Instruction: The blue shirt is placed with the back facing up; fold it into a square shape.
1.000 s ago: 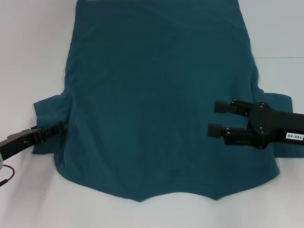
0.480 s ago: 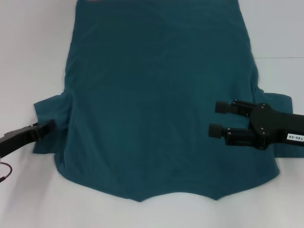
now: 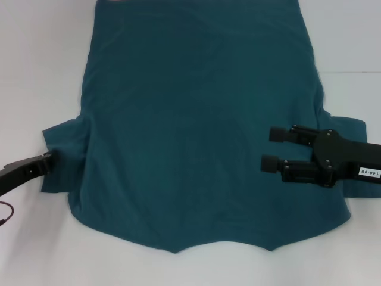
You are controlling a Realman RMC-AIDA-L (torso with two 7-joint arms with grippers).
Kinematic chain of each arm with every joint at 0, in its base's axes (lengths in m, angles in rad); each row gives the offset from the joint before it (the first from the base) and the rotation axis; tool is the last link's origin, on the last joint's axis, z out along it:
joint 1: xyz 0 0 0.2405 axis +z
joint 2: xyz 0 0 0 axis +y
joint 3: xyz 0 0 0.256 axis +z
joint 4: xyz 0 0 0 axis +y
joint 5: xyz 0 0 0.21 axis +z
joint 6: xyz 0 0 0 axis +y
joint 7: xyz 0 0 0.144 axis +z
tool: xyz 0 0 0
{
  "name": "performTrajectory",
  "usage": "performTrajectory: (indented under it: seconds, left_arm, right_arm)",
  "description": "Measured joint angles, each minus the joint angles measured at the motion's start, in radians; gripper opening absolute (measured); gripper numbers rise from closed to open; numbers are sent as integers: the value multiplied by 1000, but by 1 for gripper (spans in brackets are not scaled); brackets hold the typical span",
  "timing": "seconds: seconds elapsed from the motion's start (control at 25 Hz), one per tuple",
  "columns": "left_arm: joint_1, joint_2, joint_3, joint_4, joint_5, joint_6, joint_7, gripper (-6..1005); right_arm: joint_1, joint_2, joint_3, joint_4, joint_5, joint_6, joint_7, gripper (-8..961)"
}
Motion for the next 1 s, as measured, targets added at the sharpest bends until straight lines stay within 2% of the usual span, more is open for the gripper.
performTrajectory:
  seconds: [0.16, 0.36, 0.76, 1.0]
  left_arm:
    - [0, 3, -3, 8, 2, -6, 1, 94]
    - [-4, 7, -3, 26, 10, -34, 2, -1]
    - [-43, 25, 5, 52, 20, -144, 29, -2]
    - [-55, 30, 6, 53, 21, -156, 47, -2]
  right_arm:
    - [1, 0, 0, 10, 1, 1, 0, 910]
    - [5, 1, 0, 18, 2, 6, 3, 909]
    - [9, 3, 0, 49, 7, 12, 4, 909]
    - [9, 3, 0, 63, 11, 13, 2, 909]
